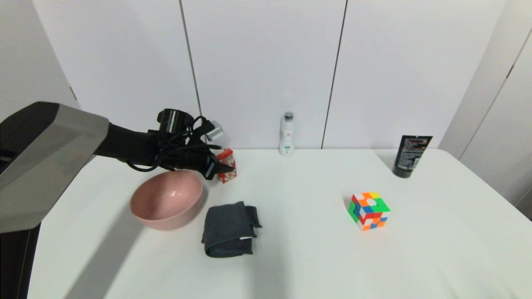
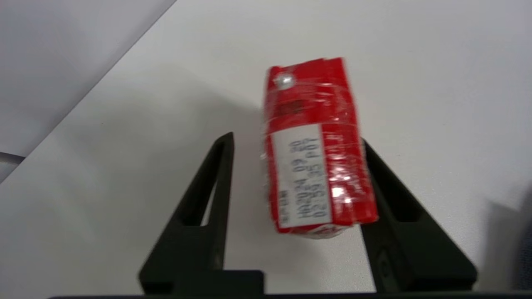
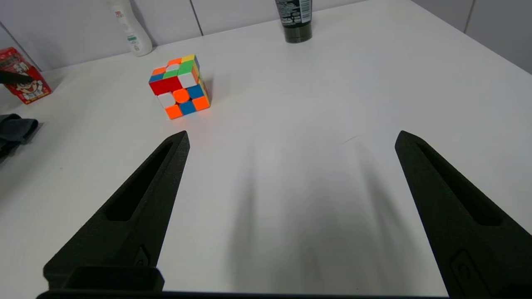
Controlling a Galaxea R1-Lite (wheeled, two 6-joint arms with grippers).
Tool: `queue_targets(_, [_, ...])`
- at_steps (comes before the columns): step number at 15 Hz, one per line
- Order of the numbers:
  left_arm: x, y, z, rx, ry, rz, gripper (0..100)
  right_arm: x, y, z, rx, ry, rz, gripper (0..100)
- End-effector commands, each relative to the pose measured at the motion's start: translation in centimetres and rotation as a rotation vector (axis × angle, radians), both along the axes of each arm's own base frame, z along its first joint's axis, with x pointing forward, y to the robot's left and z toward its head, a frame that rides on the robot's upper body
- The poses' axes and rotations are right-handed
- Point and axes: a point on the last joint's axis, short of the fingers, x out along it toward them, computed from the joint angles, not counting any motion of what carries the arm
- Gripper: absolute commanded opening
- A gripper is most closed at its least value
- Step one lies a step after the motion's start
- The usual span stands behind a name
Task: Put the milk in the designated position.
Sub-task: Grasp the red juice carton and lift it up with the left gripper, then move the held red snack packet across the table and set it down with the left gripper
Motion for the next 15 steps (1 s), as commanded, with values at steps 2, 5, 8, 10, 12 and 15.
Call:
queue_targets(2, [-0.1, -0.1, 0.7, -0.006, -0.018, -0.004, 0, 0.0, 0.0, 0.0, 0.001, 0.001, 0.000, 100])
queue_targets(5, [-0.1, -0.3, 2.3, -0.021, -0.059, -0.005, 0, 0.0, 0.0, 0.0, 0.001, 0.001, 0.000, 100])
queue_targets(8, [-1.5, -0.3, 6.5, -0.072, -0.123, 0.015, 0, 0.0, 0.0, 0.0, 0.001, 0.001, 0.000, 100])
queue_targets(10, [-3.6, 0.5, 10.6, -0.083, -0.204, 0.048, 0, 0.0, 0.0, 0.0, 0.001, 0.001, 0.000, 100])
queue_targets(12, [-6.3, 1.9, 13.2, -0.075, -0.251, 0.107, 0, 0.0, 0.0, 0.0, 0.001, 0.001, 0.000, 100])
queue_targets(15, [-11.7, 4.5, 14.0, -0.073, -0.239, 0.120, 0, 0.0, 0.0, 0.0, 0.001, 0.001, 0.000, 100])
